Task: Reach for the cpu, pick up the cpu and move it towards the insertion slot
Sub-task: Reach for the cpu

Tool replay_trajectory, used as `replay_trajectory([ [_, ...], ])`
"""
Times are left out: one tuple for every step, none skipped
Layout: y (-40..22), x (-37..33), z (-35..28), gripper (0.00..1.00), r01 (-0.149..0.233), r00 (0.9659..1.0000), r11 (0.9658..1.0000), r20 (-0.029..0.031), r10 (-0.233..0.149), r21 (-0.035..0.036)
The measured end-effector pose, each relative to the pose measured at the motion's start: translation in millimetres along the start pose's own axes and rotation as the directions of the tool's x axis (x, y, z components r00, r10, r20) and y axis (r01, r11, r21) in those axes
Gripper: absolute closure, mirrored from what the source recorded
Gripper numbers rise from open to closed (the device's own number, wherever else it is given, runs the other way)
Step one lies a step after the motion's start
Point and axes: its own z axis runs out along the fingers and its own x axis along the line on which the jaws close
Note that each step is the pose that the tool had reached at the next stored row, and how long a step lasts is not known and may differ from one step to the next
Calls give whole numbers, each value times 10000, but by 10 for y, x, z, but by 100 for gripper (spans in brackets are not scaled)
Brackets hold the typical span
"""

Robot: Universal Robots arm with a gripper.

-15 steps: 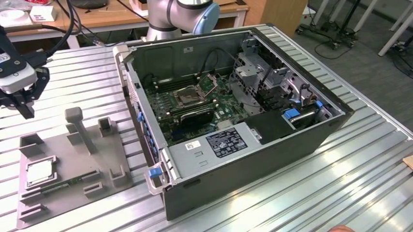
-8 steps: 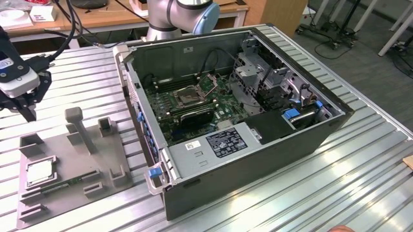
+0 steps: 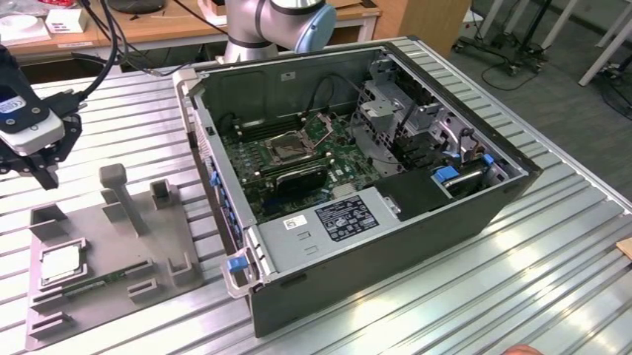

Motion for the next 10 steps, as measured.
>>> replay_trajectory([
  [0, 0, 0, 90, 0, 10000, 10000, -1, 0, 1],
  [0, 0, 4, 90, 0, 10000, 10000, 2, 0, -1],
  [0, 0, 5, 90, 0, 10000, 10000, 2, 0, -1],
  [0, 0, 5, 90, 0, 10000, 10000, 2, 0, -1],
  [0, 1, 6, 90, 0, 10000, 10000, 4, 0, -2],
  [0, 4, 7, 90, 0, 10000, 10000, 5, 0, -3],
  [0, 9, 8, 90, -1, 10000, 10000, 5, 1, -2],
  [0, 14, 7, 90, 0, 10000, 10000, 3, 0, -2],
  [0, 20, 7, 90, -1, 10000, 10000, 3, 1, -2],
  [0, 26, 9, 90, 0, 10000, 10000, 3, 0, -1],
])
